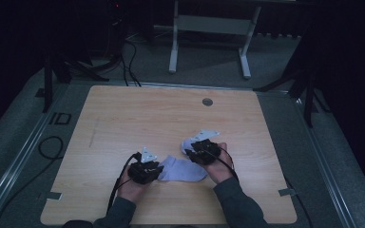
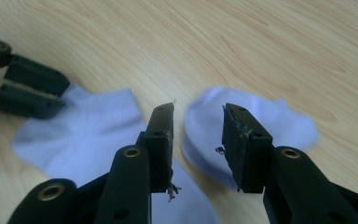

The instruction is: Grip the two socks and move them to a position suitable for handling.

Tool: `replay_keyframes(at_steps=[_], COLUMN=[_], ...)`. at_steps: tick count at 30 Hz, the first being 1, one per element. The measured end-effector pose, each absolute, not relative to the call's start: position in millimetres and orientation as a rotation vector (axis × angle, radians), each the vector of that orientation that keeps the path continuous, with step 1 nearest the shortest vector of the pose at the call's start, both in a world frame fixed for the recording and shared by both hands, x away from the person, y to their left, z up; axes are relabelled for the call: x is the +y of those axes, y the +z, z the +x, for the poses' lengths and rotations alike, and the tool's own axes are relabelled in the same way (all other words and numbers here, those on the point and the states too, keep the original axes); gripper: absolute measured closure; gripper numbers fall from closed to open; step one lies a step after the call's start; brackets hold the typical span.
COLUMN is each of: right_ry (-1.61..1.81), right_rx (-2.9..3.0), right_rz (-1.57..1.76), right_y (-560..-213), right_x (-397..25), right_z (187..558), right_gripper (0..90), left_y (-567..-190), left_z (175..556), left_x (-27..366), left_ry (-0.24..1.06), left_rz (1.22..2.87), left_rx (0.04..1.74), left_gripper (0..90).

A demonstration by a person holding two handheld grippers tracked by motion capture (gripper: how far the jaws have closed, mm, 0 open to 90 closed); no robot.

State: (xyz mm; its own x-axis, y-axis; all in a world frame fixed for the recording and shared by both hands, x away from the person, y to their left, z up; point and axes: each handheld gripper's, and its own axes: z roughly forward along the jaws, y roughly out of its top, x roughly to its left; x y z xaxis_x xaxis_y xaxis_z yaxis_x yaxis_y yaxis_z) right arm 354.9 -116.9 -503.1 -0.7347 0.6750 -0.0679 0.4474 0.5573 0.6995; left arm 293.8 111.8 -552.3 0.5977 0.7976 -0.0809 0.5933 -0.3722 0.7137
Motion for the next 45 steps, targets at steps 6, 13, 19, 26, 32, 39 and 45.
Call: replay_keyframes(at_steps=[6, 13, 19, 26, 32, 39, 45], right_ry=[0.919, 0.863, 0.795, 0.818, 0.894, 0.995, 1.041], right_rx=[2.512, 2.538, 2.552, 2.538, 2.502, 2.445, 2.410], right_rz=[0.941, 1.030, 1.058, 1.114, 1.117, 1.135, 1.133], right_y=[-514, -530, -545, -543, -530, -510, -496], right_x=[-94, -82, -78, -83, -90, -101, -114], right_z=[380, 400, 406, 410, 407, 399, 395], right_gripper=[70.2, 71.6, 81.9, 89.4, 89.5, 89.4, 89.4], left_y=[-552, -552, -553, -553, -554, -554, -554], left_z=[294, 296, 296, 296, 297, 296, 297], left_x=[114, 114, 115, 114, 113, 112, 113], left_ry=[0.364, 0.364, 0.364, 0.365, 0.362, 0.363, 0.363], left_rz=[2.084, 2.087, 2.090, 2.090, 2.095, 2.098, 2.097], left_rx=[1.106, 1.110, 1.114, 1.118, 1.117, 1.115, 1.117], left_gripper=[70.4, 69.7, 69.4, 69.3, 69.3, 69.3, 69.3])
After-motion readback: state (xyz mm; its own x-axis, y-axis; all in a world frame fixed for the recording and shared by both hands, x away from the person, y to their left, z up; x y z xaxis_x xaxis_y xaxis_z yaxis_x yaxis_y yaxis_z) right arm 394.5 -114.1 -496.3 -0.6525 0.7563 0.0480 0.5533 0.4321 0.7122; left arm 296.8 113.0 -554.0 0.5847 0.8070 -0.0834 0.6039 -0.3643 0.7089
